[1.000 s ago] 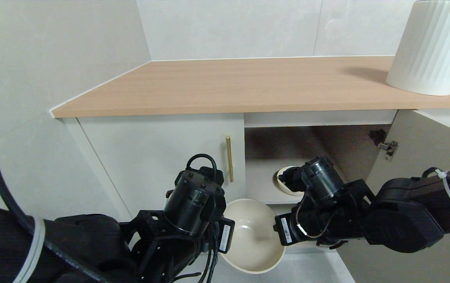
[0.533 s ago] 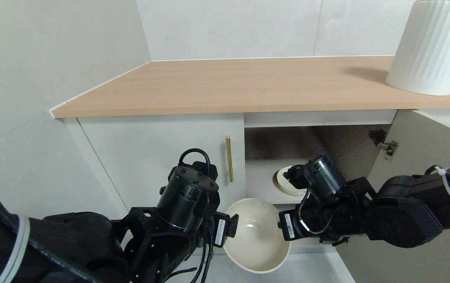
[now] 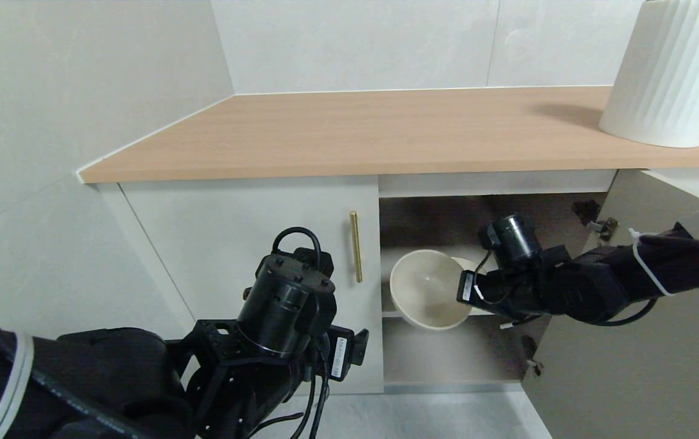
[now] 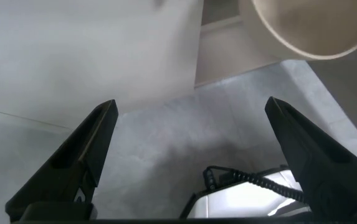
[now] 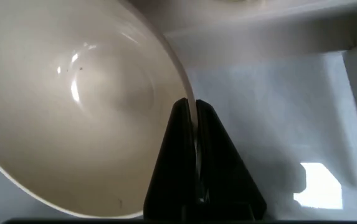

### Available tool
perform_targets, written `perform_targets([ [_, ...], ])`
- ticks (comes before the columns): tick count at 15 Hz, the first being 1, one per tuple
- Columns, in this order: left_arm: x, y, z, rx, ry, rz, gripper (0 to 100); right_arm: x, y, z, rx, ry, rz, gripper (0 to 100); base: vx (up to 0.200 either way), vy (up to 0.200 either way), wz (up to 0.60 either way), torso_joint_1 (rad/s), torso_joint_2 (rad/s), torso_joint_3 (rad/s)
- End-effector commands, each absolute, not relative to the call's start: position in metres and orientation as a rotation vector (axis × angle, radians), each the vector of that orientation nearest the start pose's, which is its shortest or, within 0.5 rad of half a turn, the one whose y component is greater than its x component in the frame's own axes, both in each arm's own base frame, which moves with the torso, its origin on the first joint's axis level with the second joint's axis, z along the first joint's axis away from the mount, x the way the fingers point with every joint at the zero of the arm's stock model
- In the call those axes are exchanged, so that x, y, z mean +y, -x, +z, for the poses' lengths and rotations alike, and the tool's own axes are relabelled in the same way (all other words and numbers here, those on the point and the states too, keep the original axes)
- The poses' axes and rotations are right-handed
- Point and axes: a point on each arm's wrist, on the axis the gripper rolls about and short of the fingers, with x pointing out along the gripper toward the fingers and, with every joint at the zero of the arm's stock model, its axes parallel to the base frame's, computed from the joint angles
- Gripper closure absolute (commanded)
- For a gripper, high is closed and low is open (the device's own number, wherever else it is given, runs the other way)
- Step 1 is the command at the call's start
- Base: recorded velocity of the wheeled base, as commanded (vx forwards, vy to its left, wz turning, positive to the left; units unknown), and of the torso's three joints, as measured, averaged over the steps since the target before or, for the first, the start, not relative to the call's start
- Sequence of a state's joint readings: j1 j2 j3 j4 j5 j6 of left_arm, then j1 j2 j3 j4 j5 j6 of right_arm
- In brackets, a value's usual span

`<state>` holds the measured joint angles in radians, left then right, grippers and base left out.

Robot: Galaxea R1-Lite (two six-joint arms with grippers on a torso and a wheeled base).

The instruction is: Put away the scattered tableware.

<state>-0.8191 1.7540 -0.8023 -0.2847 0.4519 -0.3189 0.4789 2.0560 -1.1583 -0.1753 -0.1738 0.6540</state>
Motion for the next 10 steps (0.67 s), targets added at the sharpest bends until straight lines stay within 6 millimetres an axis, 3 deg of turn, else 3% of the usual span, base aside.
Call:
perform_targets([
  [1,-0.209,-0.210,0.135,0.583,-0.087,-0.259,0,0.155,-0.374,0.087,0.674,-0.438,-0.068,100,0.000,0.000,0.00,0.000,0.00,0.000],
  [10,-0.209,-0.211,0.136,0.582,-0.080,-0.258,0,0.131,-0.425,0.057,0.591,-0.465,-0.201,100,0.000,0.000,0.00,0.000,0.00,0.000],
])
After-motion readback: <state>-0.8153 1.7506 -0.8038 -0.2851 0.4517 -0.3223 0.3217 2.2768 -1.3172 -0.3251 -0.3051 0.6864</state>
